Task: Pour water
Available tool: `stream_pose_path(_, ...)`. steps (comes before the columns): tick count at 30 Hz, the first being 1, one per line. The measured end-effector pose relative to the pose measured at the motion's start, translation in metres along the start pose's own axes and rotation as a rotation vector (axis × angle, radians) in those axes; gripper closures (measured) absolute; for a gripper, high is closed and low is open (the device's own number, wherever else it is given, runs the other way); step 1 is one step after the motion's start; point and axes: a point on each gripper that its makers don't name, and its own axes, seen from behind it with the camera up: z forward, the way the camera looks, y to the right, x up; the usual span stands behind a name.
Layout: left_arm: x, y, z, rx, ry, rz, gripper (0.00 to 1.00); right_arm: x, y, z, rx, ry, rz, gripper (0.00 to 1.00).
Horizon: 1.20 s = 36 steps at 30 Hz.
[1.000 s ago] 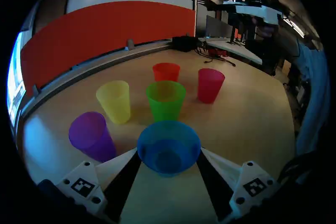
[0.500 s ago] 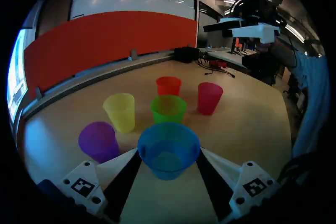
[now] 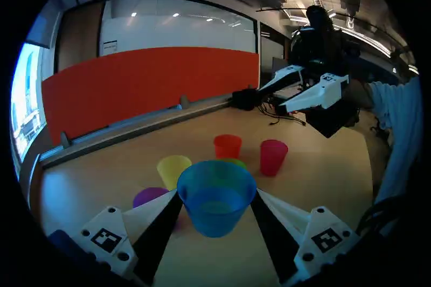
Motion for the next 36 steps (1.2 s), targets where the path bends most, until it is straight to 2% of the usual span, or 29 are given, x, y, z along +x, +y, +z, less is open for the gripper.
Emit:
stream_pose_path(8,0.029,-0.014,-0.020,0.037,0.083,0.001,0.14,-0.008,-0.004,0.021,0.017,-0.050,-0.002,0.00)
stream_pose_path(17,0.045,-0.028,-0.037,0.072,0.134,0.002,0.14,-0.025,-0.012,0.039,0.047,-0.139,-0.020,0.00)
stream_pose_path(26,0.060,-0.033,-0.046,0.087,0.180,0.008,0.14,-0.043,-0.019,0.055,0.078,-0.230,-0.029,0.00)
stream_pose_path(36,0.077,-0.028,-0.052,0.087,0.232,0.006,0.14,-0.070,-0.028,0.067,0.113,-0.363,-0.041,0.00)
